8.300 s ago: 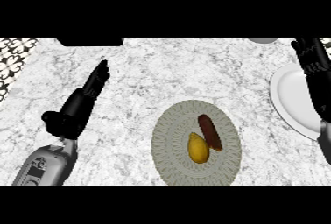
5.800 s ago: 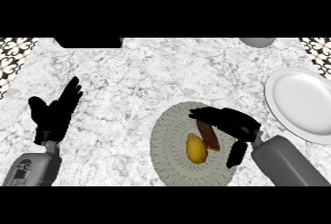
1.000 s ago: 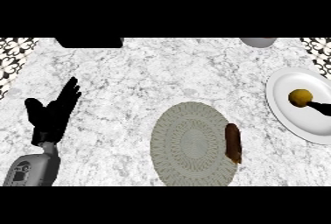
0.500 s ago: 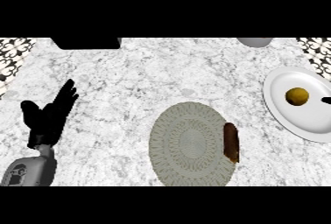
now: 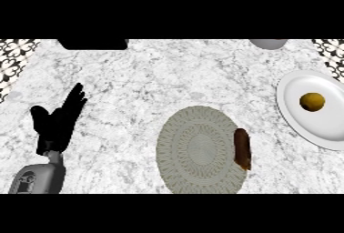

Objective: Pick the lemon from the placemat and place it in the plate

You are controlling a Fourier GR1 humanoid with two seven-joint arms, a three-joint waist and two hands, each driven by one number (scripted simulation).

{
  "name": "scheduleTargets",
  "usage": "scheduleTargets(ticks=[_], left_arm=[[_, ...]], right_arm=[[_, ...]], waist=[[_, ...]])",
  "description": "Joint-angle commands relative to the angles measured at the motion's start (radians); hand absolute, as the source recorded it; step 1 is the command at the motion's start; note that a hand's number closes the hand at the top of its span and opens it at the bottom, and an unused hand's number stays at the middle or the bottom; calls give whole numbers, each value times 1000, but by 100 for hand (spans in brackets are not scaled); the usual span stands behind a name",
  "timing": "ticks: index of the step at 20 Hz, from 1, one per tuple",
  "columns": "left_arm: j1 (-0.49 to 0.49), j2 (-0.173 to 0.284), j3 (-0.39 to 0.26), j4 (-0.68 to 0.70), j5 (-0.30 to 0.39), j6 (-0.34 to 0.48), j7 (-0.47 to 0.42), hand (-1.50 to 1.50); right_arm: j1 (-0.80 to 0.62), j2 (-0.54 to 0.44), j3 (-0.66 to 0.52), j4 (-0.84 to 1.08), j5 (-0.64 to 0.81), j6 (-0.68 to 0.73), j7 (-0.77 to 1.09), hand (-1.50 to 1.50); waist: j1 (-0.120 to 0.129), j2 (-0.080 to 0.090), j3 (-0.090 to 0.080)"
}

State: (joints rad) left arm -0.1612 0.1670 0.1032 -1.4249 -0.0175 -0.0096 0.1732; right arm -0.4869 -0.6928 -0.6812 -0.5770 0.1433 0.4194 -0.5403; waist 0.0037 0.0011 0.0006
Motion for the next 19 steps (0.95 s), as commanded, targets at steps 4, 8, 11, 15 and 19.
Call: scheduleTargets(ticks=[4, 8, 11, 15, 19], left_arm=[[38, 14, 12, -30, 19, -34, -10, 0], [1, 12, 16, 20, 10, -33, -34, 0], [26, -11, -6, -27, -1, -16, 4, 0], [-38, 22, 20, -21, 26, -41, 42, 0], [-36, -11, 0, 28, -9, -13, -9, 0]], right_arm=[[50, -113, 2, 154, -9, 49, -159, -150], [37, -120, 12, 276, 9, 6, -256, -150], [63, -164, 27, 267, 5, 19, -256, -150], [41, -184, 53, 329, 37, 1, -262, -150], [49, -229, 55, 359, 33, 19, -268, -150]], waist=[[6, 2, 1], [14, 6, 2], [10, 3, 2], [17, 7, 3], [15, 8, 3]])
